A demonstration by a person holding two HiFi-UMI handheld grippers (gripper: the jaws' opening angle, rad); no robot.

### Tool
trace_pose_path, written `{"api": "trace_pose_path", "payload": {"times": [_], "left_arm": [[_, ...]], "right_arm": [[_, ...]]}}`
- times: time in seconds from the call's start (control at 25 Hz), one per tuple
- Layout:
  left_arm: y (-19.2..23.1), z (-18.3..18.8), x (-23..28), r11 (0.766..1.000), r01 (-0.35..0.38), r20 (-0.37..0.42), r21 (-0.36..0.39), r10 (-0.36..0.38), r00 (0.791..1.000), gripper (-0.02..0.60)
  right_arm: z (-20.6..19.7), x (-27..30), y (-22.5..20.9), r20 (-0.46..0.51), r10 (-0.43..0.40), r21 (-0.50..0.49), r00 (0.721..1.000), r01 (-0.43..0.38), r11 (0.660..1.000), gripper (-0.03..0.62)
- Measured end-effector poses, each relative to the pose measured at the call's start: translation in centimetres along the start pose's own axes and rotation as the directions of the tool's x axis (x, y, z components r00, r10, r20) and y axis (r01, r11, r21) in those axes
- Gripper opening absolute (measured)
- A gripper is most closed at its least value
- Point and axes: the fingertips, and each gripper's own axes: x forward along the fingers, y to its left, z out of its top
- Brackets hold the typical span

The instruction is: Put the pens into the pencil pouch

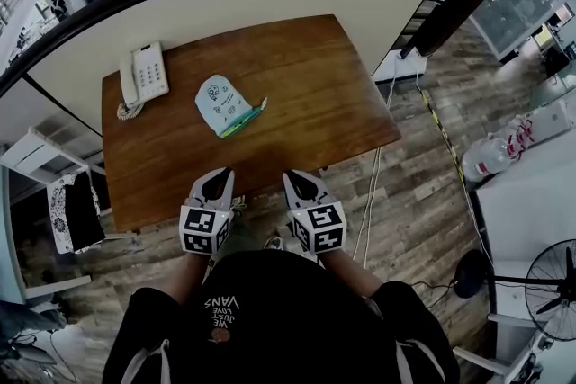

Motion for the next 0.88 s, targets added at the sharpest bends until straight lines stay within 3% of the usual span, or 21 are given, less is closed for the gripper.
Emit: {"api": "trace_pose_path", "payload": {"times": [0.4, 0.88], "left_arm": [[-0.6, 0.2, -0.4, 0.999, 0.031, -0.013, 0.029, -0.031, 0.999, 0.011], [-0.1, 0.5, -0.3, 0.999, 0.017, -0.011, 0.038, -0.017, 1.0, 0.011]], "right_arm": [[0.3, 0.3, 1.3, 0.002, 0.039, -0.007, 0.999, -0.039, 0.999, 0.014], [0.8, 0.3, 0.4, 0.003, 0.008, -0.008, 1.0, -0.008, 1.0, 0.012]]}}
